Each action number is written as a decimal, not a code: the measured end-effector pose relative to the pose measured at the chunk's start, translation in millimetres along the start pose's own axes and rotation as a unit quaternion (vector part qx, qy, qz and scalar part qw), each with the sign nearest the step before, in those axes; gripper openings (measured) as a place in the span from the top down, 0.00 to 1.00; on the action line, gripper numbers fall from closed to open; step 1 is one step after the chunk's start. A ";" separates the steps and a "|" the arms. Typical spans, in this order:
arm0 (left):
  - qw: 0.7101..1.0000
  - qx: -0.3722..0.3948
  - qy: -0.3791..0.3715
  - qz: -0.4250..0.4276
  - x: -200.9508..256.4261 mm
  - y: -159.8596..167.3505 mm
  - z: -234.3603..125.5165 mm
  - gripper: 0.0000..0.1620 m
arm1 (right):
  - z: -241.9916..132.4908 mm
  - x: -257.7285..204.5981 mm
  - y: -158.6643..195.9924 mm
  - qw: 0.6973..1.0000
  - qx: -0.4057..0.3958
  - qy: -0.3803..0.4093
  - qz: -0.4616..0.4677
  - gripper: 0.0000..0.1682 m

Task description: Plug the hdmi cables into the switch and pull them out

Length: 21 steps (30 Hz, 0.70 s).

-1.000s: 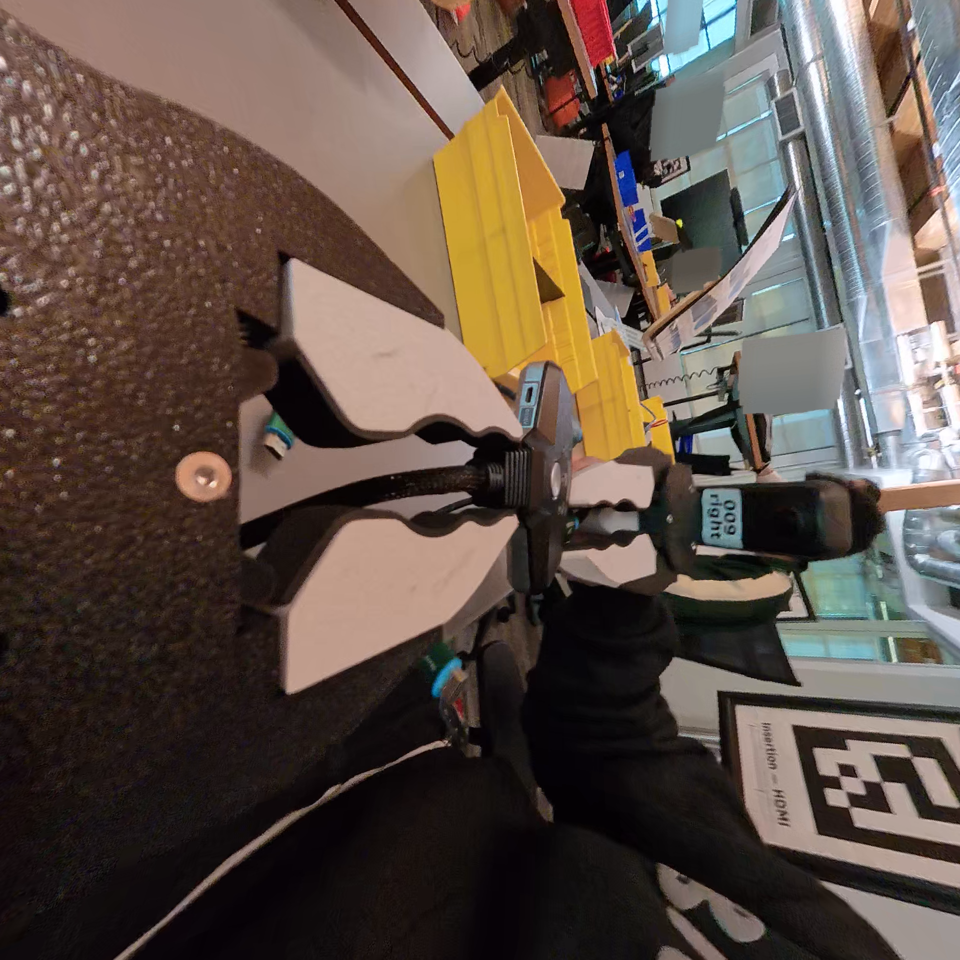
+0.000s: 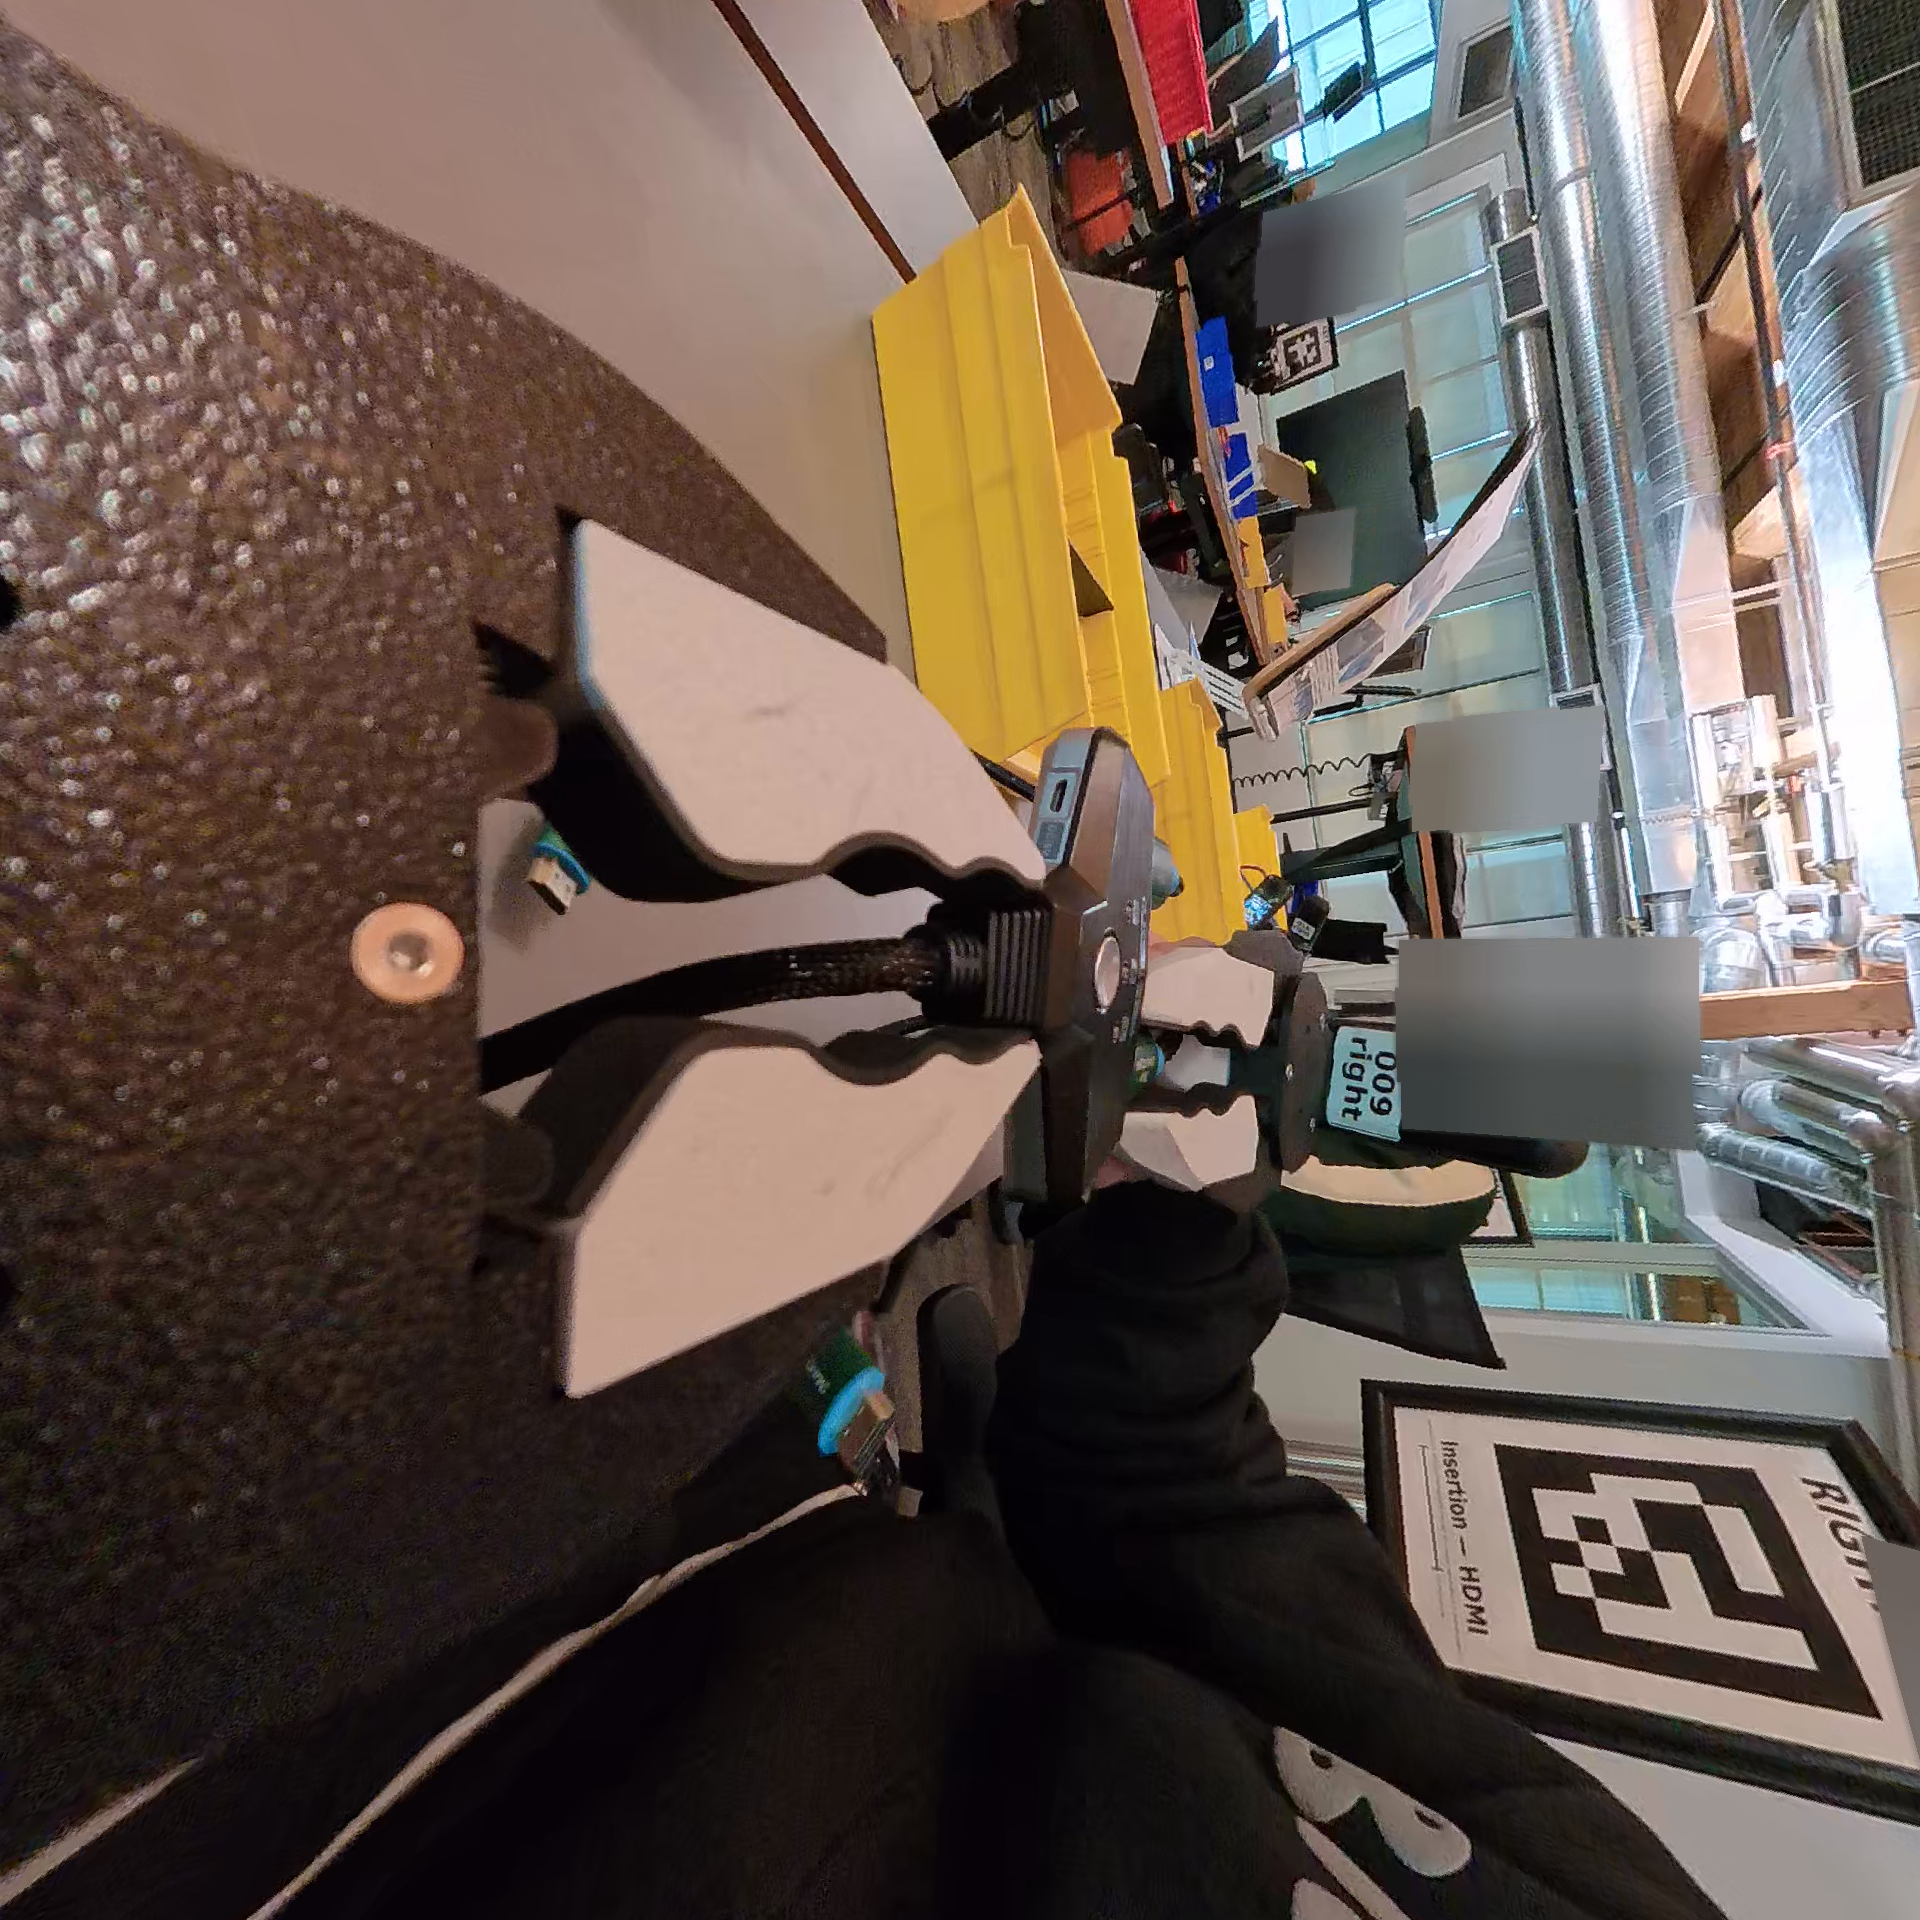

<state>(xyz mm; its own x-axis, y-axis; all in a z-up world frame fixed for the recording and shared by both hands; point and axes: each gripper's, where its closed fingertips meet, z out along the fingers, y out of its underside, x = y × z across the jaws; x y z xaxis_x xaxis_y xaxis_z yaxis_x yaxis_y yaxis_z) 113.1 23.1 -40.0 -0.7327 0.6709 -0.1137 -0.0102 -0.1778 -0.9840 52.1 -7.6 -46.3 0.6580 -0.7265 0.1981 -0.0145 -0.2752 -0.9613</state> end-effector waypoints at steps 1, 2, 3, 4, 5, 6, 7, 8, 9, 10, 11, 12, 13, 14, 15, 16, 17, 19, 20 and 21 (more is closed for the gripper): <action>1.000 0.004 -0.001 -0.003 -0.7 -0.4 0.0 0.86 | 0.3 1.1 -1.6 1.000 0.007 0.001 0.008 0.87; 1.000 0.006 -0.003 -0.005 -1.7 -0.5 -0.2 0.86 | 1.3 2.5 -2.1 1.000 0.011 0.001 0.021 0.87; 1.000 0.007 -0.004 -0.008 -2.4 -0.1 -0.3 0.86 | 2.6 2.8 -2.4 0.999 0.015 -0.003 0.040 0.87; 1.000 0.007 -0.003 -0.010 -2.3 0.2 -0.1 0.86 | 4.5 1.7 -3.3 0.997 0.024 -0.013 0.066 0.87; 1.000 0.009 -0.001 -0.011 -1.9 0.2 0.5 0.86 | 6.3 0.6 -4.5 0.995 0.035 -0.022 0.093 0.87; 1.000 0.010 -0.002 -0.011 -1.9 0.2 1.2 0.86 | 7.8 0.9 -4.8 0.993 0.043 -0.024 0.107 0.87; 1.000 0.011 -0.003 -0.012 -2.1 0.2 1.4 0.86 | 8.1 1.2 -5.7 0.992 0.054 -0.023 0.108 0.87; 1.000 0.015 -0.002 -0.014 -2.3 -0.1 0.9 0.86 | 8.6 1.3 -6.5 0.991 0.062 -0.022 0.112 0.87; 1.000 0.018 -0.001 -0.017 -2.4 -0.1 0.3 0.86 | 9.3 1.3 -7.4 0.990 0.066 -0.022 0.120 0.87; 1.000 0.020 -0.001 -0.018 -2.7 -0.1 -0.4 0.86 | 9.9 1.2 -8.1 0.990 0.068 -0.019 0.120 0.87; 1.000 0.022 0.000 -0.019 -2.6 -0.4 -1.1 0.86 | 10.5 1.1 -8.7 0.991 0.070 -0.016 0.112 0.87; 0.999 0.024 0.001 -0.021 -2.7 -0.6 -1.5 0.86 | 10.8 1.1 -9.9 0.991 0.073 -0.012 0.107 0.87; 0.999 0.027 0.002 -0.026 -3.3 -0.7 -1.9 0.86 | 11.0 1.9 -11.4 0.991 0.078 -0.006 0.105 0.87; 0.999 0.032 0.003 -0.031 -4.0 -0.7 -2.3 0.86 | 11.4 2.5 -12.6 0.992 0.081 -0.001 0.101 0.87; 0.999 0.036 0.004 -0.036 -4.4 -0.9 -2.9 0.86 | 12.0 2.6 -13.3 0.992 0.082 0.003 0.098 0.87; 0.998 0.040 0.005 -0.039 -4.6 -1.2 -3.4 0.86 | 12.7 2.5 -13.8 0.992 0.085 0.005 0.099 0.87; 0.998 0.042 0.006 -0.041 -4.7 -2.0 -4.1 0.86 | 13.5 2.3 -14.2 0.990 0.087 0.007 0.107 0.87; 0.998 0.047 0.009 -0.042 -4.3 -3.4 -6.0 0.86 | 15.5 0.6 -14.3 0.989 0.086 0.007 0.117 0.86; 0.998 0.050 0.010 -0.039 -3.5 -4.3 -6.8 0.86 | 16.1 -0.9 -14.9 0.990 0.083 0.007 0.110 0.86; 0.998 0.053 0.010 -0.034 -2.6 -5.8 -7.5 0.86 | 16.6 -2.0 -15.2 0.991 0.077 0.007 0.106 0.86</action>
<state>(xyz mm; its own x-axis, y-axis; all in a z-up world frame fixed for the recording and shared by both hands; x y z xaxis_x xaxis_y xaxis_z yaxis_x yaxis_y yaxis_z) 120.1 27.8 -35.0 -0.7139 0.6984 -0.0506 -0.1319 -0.2051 -0.9698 63.5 8.5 -35.2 0.6413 -0.7672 -0.0096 -0.0358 -0.0175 -0.9992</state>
